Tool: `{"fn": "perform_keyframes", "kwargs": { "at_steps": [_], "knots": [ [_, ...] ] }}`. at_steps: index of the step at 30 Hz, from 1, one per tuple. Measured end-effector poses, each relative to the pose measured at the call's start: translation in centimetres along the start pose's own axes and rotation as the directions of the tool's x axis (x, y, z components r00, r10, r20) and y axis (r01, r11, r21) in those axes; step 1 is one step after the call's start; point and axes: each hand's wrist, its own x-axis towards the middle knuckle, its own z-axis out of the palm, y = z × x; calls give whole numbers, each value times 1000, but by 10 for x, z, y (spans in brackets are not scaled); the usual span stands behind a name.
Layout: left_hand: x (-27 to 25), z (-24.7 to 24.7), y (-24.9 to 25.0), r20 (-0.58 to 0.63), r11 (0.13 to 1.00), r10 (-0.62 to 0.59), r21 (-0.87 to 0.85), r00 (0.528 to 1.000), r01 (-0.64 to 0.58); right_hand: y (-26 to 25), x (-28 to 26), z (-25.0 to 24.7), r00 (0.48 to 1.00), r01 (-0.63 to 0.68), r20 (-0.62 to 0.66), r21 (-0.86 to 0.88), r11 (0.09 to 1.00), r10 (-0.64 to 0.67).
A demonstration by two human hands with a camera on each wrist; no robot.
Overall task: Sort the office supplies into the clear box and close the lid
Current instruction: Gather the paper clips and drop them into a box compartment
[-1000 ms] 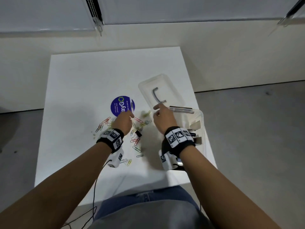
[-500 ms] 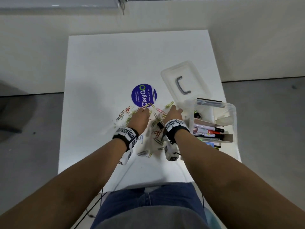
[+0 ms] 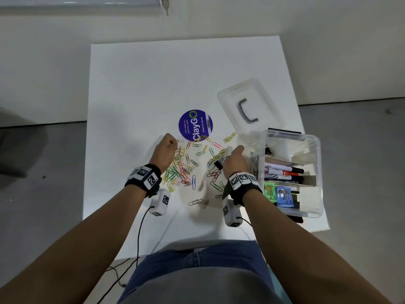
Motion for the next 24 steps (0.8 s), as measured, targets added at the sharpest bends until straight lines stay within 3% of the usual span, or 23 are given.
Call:
{"fn": "perform_keyframes", "kwargs": {
  "at_steps": [2,4,8,12,17,24],
  "knots": [
    [0,2,-1,60,996,-43,-73,997,47,5,-4,5,998,35,47,8,999,-35],
    [-3,8,-1,43,995,-65,-79,997,68,10,-4,8,996,63,54,31,997,-65],
    [-4,17,-1,-83,979,-133,145,988,144,13,-6,12,994,106,2,41,994,-106],
    [0,27,-3,-79,958,-90,265,993,108,9,-11,21,977,198,113,-148,969,-183],
    [-11,24,9,-81,975,-37,215,996,54,7,-11,23,975,207,128,-220,953,-182],
    [-36,24,4,-58,975,-84,201,995,94,8,-18,26,978,194,125,-211,958,-170]
  ]
}}
